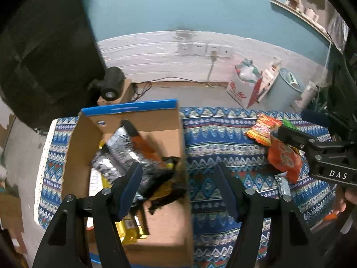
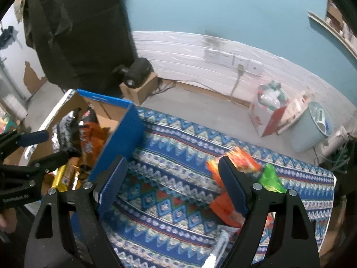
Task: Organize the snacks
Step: 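Move both tools back to the remaining snacks on the cloth, then grasp the orange stick-snack bag with the left tool while the right tool grasps the green bag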
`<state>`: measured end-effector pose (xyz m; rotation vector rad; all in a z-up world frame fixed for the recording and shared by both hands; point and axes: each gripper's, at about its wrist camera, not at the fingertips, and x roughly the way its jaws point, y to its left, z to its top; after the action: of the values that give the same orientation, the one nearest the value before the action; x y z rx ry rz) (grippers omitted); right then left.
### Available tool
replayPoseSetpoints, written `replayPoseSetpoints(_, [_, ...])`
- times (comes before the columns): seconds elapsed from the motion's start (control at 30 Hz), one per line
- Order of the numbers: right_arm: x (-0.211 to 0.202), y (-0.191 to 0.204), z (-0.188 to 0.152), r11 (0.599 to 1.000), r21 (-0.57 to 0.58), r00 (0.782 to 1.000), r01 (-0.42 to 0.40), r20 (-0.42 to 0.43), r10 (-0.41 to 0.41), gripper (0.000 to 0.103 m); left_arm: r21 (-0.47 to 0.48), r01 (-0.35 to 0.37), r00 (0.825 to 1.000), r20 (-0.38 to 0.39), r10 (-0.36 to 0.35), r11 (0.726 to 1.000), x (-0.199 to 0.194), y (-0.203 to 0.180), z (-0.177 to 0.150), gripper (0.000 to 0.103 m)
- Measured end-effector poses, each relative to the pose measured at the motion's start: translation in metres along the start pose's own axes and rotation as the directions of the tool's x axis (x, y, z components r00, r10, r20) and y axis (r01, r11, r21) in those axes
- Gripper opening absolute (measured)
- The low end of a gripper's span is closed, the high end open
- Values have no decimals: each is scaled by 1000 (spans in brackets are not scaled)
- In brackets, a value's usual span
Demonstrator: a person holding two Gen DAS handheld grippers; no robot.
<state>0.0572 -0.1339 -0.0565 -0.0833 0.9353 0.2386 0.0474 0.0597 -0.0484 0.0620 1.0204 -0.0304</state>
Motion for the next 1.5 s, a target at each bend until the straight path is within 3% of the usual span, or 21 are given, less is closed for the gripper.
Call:
replayPoseSetpoints(0.53, [-21,-100,-42,988,123,996,89,-11,-89,83,191,10,1000,-29,-5,982,25,-101,15,79])
replayPoseSetpoints(0.83, [-19,-135,-57,983,135,992,125,-39,-121,83,264,17,999,-46,-5,964,41,-136,22,81])
replayPoseSetpoints(1.23, [17,-178,-63,992,-64,971,104,-207,-116,83,292,95,989,-140,-55,952,87,-159,43,82])
replayPoseSetpoints(1.37, [36,-185,-62,986,-138,964,96,-234,-127,83,245,163,972,-204,-113,956,111,-163,51,82])
replayPoseSetpoints(1.5, [56,-190,-64,980,-190,961,56,-257,-104,83,251,174,966,-231,-115,952,135,-171,56,82])
